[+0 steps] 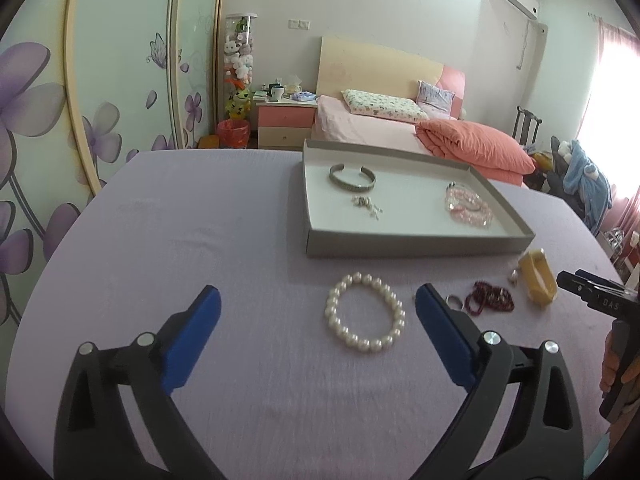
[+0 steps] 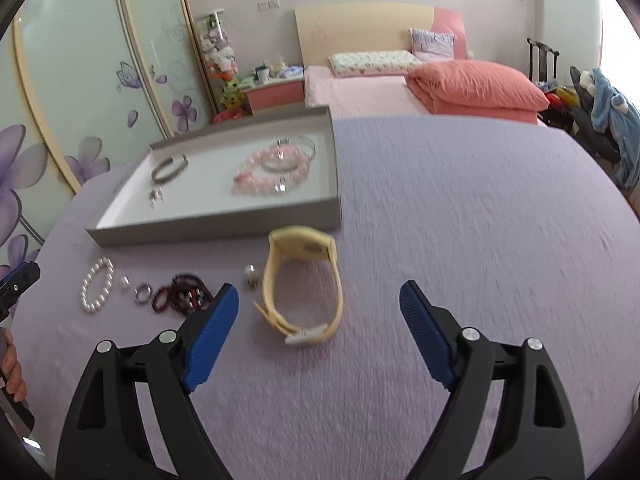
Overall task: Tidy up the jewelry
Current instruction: 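Grasp the yellow watch by its strap with the right tool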
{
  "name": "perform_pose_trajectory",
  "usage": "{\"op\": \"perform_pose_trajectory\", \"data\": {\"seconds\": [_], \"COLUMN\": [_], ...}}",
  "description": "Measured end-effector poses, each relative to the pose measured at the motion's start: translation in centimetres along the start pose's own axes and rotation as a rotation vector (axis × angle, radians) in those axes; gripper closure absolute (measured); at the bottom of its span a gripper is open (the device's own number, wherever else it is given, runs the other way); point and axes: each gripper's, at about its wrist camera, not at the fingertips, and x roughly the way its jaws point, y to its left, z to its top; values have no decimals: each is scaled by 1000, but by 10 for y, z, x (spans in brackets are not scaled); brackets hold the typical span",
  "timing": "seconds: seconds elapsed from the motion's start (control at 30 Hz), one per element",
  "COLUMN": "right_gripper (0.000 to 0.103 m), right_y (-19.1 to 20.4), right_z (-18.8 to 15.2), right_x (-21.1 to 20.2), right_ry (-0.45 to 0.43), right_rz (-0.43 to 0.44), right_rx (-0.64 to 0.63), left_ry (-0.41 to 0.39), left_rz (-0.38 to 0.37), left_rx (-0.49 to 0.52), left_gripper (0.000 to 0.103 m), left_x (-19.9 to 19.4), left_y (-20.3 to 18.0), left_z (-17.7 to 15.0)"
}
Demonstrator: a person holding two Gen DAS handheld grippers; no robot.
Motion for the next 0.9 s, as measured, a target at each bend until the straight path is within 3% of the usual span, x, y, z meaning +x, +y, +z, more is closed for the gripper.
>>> {"op": "perform_pose_trajectory", "data": {"seconds": [0.63,0.83,0.87,0.9], "right_gripper": [18,35,41,54], "right_y": [11,13,15,15], "right_z": [3,2,2,2], "right_x": [38,44,43,43], "right_ry": [66,80,72,67], "right_rz": [-87,-78,-84,-73], "right_rx": [-33,-40,-47,-51], "left_ry": [78,91,93,94], "left_rz": [2,3,3,5], "left_rx": [92,101,102,103], "left_gripper": [7,7,7,7], "left_x": [17,21,22,22], "left_y": [-21,-24,-24,-24], "left_z": [-23,-24,-24,-24]}}
